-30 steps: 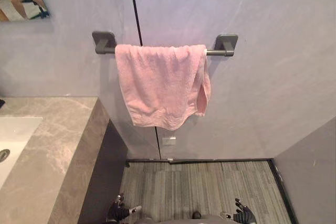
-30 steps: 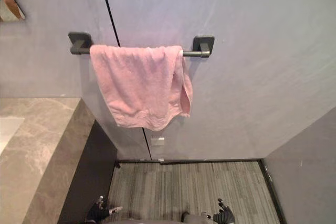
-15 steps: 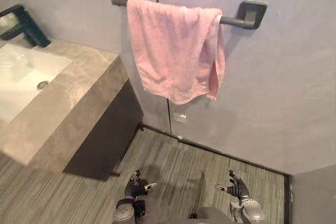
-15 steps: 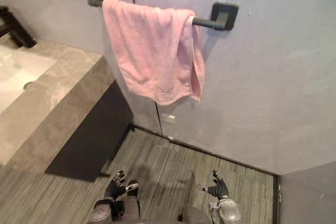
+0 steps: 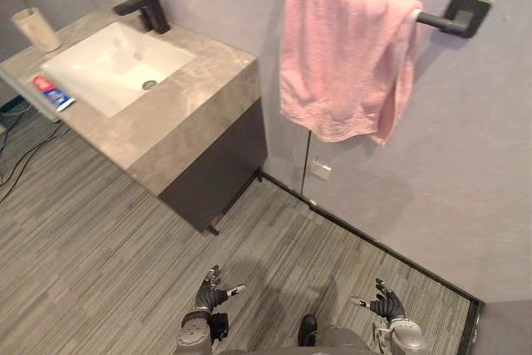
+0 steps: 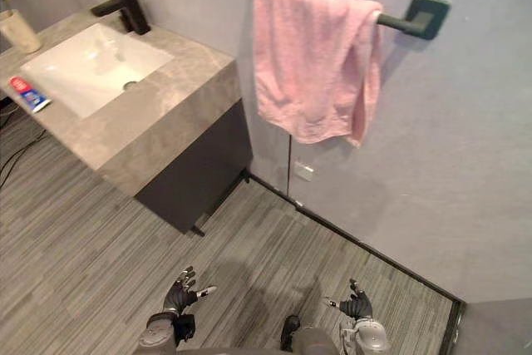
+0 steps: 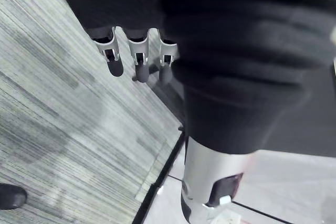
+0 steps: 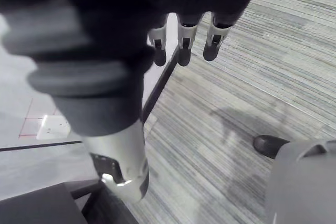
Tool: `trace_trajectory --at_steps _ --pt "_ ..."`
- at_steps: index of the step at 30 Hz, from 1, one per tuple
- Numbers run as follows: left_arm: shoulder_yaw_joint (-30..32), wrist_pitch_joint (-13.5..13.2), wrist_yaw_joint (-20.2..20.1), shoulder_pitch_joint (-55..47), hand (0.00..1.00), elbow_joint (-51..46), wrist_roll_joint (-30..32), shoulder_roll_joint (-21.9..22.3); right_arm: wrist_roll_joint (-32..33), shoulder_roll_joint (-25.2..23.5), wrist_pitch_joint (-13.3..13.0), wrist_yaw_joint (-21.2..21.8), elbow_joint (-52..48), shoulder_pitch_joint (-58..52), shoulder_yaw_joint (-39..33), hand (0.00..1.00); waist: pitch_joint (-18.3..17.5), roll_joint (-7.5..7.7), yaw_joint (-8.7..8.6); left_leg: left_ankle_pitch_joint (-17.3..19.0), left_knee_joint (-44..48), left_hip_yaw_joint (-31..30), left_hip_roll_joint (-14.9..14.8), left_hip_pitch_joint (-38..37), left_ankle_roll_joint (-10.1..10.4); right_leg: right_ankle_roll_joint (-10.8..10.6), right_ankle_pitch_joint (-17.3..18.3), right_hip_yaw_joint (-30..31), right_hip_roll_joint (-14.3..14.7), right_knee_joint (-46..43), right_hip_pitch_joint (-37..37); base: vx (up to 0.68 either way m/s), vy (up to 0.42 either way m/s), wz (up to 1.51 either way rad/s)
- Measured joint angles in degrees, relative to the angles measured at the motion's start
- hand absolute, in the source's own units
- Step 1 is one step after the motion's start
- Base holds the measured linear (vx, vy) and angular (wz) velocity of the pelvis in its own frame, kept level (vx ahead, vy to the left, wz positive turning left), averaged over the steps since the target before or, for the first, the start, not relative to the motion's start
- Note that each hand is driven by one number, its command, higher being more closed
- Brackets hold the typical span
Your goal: Organize washtable
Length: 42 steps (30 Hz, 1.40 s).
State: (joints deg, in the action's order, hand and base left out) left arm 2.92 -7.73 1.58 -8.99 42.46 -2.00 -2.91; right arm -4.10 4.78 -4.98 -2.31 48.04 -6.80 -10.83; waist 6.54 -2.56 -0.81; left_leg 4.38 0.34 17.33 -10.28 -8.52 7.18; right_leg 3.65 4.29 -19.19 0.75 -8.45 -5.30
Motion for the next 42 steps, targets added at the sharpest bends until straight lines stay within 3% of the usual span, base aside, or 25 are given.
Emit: trace_trajectory --at_steps 5,10,14,16,19,20,22,24,25,26,27,28,29,30,32,33,34,36,37,39,40,41,42 --pt "2.0 0.0 0.0 -1.7 0.00 2.2 0.5 -0.6 -0.1 -0.7 0.1 0.0 0.2 -0.7 0.1 0.00 0.0 0.09 0.04 1.6 0.5 0.0 1.4 0.1 -1.3 -1.1 -4.8 0.4 -0.7 4.1 1.7 -0.19 0.116 0.00" --pt "2.3 0.0 -0.1 -2.8 0.00 2.4 0.4 -0.5 -0.4 0.1 0.1 0.0 0.5 -1.6 0.3 0.00 0.1 0.36 -0.33 3.7 6.3 -2.2 2.2 6.4 -2.9 -2.5 -5.8 -3.1 -3.7 5.3 0.8 -0.18 0.080 0.37" --pt "2.2 0.0 0.1 -2.2 0.00 2.1 0.1 0.0 -0.4 1.7 0.6 -0.3 1.3 -2.6 0.5 0.00 0.8 0.34 -0.45 4.3 6.8 7.5 -1.1 8.8 -3.8 -3.9 -6.7 -11.1 -6.6 8.5 2.3 -0.07 0.106 1.17" --pt "2.2 0.0 0.6 -2.2 0.00 2.1 -0.2 0.0 -0.6 2.1 0.7 -0.3 1.3 -2.7 0.1 0.00 1.4 0.59 -1.73 4.3 7.5 12.8 -3.0 8.9 -3.8 -4.0 -6.7 -17.9 -9.0 8.4 4.8 0.01 0.184 1.57" --pt "2.3 0.0 1.8 -1.7 0.00 1.5 -0.3 -0.1 -0.5 3.1 0.9 -0.3 1.3 -1.9 0.0 0.00 1.3 0.57 -1.19 4.0 8.5 21.3 -5.2 9.4 -3.3 -5.3 -7.1 -24.0 -11.4 8.4 6.3 0.05 0.232 1.16" --pt "2.3 0.0 2.2 -2.1 0.00 1.4 -0.3 -0.1 -0.5 3.1 0.9 -0.4 1.3 -0.9 -0.4 0.00 1.1 0.12 -0.93 2.7 8.1 22.2 -4.9 10.3 -2.2 -6.2 -7.5 -26.3 -12.6 8.3 6.3 0.06 0.252 0.98" --pt "2.3 0.0 2.2 -2.2 0.00 1.5 -0.3 0.0 -0.5 3.5 0.8 -0.4 2.0 -0.1 -1.4 0.00 0.9 -0.29 -0.28 -1.7 6.8 19.5 -3.2 11.8 -2.5 -7.5 -8.6 -28.7 -14.1 7.6 6.5 0.08 0.277 0.80" --pt "2.4 0.0 2.2 -2.3 0.00 1.8 -0.2 -0.4 -0.5 3.3 0.9 -0.5 3.4 0.1 -2.3 0.00 0.8 -0.25 0.77 -1.9 8.4 17.1 -1.6 12.3 -4.2 -8.3 -9.0 -30.3 -16.3 6.3 7.6 0.11 0.300 0.69" --pt "2.4 0.0 2.2 -2.3 0.00 2.0 -0.2 -0.6 -0.5 3.0 0.9 -0.5 4.4 0.1 -2.3 0.00 1.3 0.63 1.53 1.3 12.5 15.2 -0.9 13.7 -5.4 -9.8 -8.1 -31.6 -19.4 2.2 8.2 0.14 0.334 0.77" --pt "2.3 0.0 2.2 -2.2 0.00 2.2 -0.2 -0.5 -0.6 3.0 1.0 -0.5 4.9 0.1 -2.3 0.00 1.2 0.21 1.64 4.1 15.8 13.7 -0.1 14.5 -6.3 -10.5 -6.7 -30.8 -23.1 -4.3 7.7 0.18 0.436 0.94" --pt "2.3 0.0 2.2 -2.4 0.00 2.4 -0.2 -0.6 -0.5 2.9 1.3 -0.5 4.9 0.2 -2.1 0.00 1.8 1.25 1.68 5.6 16.7 12.2 1.9 14.5 -7.3 -7.8 -5.7 -27.3 -26.6 -10.8 6.3 0.17 0.400 0.82" --pt "2.2 0.0 2.2 -2.5 0.00 2.6 -0.2 -0.9 -0.5 2.7 1.3 -0.5 4.9 0.2 -2.0 0.00 1.7 1.00 1.45 6.4 16.8 10.7 3.6 13.4 -8.4 -4.7 -5.5 -20.4 -29.3 -17.9 3.6 0.20 0.371 0.87" --pt "2.2 0.0 2.2 -2.5 0.00 2.6 -0.2 -1.6 -0.5 1.9 1.3 -0.4 4.9 0.1 -1.9 0.00 2.2 1.73 1.06 7.2 16.7 8.8 4.6 13.0 -9.4 -5.8 -3.0 -10.5 -29.0 -23.7 0.4 0.22 0.222 1.12" --pt "2.2 0.0 2.2 -2.1 0.00 2.6 -0.2 -3.0 -0.2 0.9 1.1 -0.3 4.8 0.3 -1.6 0.00 3.1 2.57 0.28 8.1 16.3 6.2 5.7 12.2 -10.6 -8.1 2.8 -0.8 -24.6 -29.1 -2.3 0.28 0.150 1.25" --pt "2.3 0.0 2.2 -1.7 0.00 2.6 -0.2 -4.6 0.0 -0.2 1.1 -0.2 4.8 0.4 -0.6 0.00 4.4 4.54 -0.04 8.6 15.2 3.5 7.3 9.4 -11.4 -6.8 8.0 4.4 -18.4 -33.4 -4.6 0.23 0.046 1.07" --pt "2.3 0.0 2.2 -1.8 0.00 2.6 -0.2 -4.9 0.0 -0.2 1.0 -0.1 4.9 0.1 0.9 0.00 4.8 5.19 0.13 9.0 13.8 2.1 8.0 7.1 -11.5 -5.1 9.9 3.9 -14.9 -33.3 -6.2 0.19 0.025 0.70" --pt "2.3 0.1 2.2 -1.9 0.00 2.7 -0.3 -4.9 0.1 -0.1 1.0 -0.1 4.8 0.2 1.3 0.00 4.8 5.19 0.03 9.2 13.1 1.4 8.2 6.1 -11.4 -4.8 10.6 3.2 -13.5 -32.7 -7.3 0.25 0.016 0.66" --pt "2.3 0.0 2.2 -1.8 0.00 2.7 -0.3 -3.9 0.8 0.5 0.4 -0.1 4.5 0.5 1.8 0.00 5.5 4.22 -0.72 10.0 10.6 -1.7 8.3 2.6 -10.7 -4.9 10.2 1.6 -8.4 -24.6 -12.1 0.36 0.002 0.67" --pt "2.3 0.0 2.2 -1.8 0.00 2.8 -0.3 -3.6 1.2 0.5 0.1 -0.1 4.4 0.6 1.8 0.00 5.5 4.15 -1.15 10.2 10.0 -2.5 8.3 1.9 -10.5 -4.8 9.3 1.6 -7.5 -21.4 -13.0 0.35 -0.021 0.79" --pt "2.1 0.0 2.1 -1.0 0.00 3.4 -0.2 -3.0 1.4 0.2 -0.4 -0.1 4.3 0.3 1.7 0.00 5.6 4.42 -1.71 11.8 8.6 -6.0 8.6 -0.7 -8.4 -5.5 2.7 2.5 -6.4 -7.8 -14.4 0.42 -0.088 0.84" --pt "2.1 0.0 2.0 -0.9 0.00 3.4 -0.1 -2.9 1.4 0.1 -0.4 -0.1 4.2 0.0 1.7 0.00 5.6 4.67 -1.77 12.6 8.4 -7.0 8.8 -1.6 -7.7 -5.4 1.8 3.2 -6.3 -6.0 -14.5 0.58 -0.160 0.78" --pt "2.2 0.0 2.0 -0.9 0.00 3.8 -0.1 -2.7 1.4 0.1 -0.4 -0.1 4.0 -0.4 1.4 0.00 5.5 4.27 -1.85 14.3 8.2 -8.9 8.3 -3.7 -6.6 -3.7 -1.6 4.8 -6.5 -8.4 -14.8 0.57 -0.176 0.85" --pt "2.2 0.0 1.7 -1.1 0.00 4.1 -0.1 -2.5 1.5 0.3 -0.4 0.0 2.9 -1.3 0.3 0.00 4.6 3.30 -2.45 15.1 7.7 -10.5 6.5 -5.3 -5.5 -3.4 -1.8 4.4 -5.6 -12.2 -14.9 0.59 -0.178 0.98"
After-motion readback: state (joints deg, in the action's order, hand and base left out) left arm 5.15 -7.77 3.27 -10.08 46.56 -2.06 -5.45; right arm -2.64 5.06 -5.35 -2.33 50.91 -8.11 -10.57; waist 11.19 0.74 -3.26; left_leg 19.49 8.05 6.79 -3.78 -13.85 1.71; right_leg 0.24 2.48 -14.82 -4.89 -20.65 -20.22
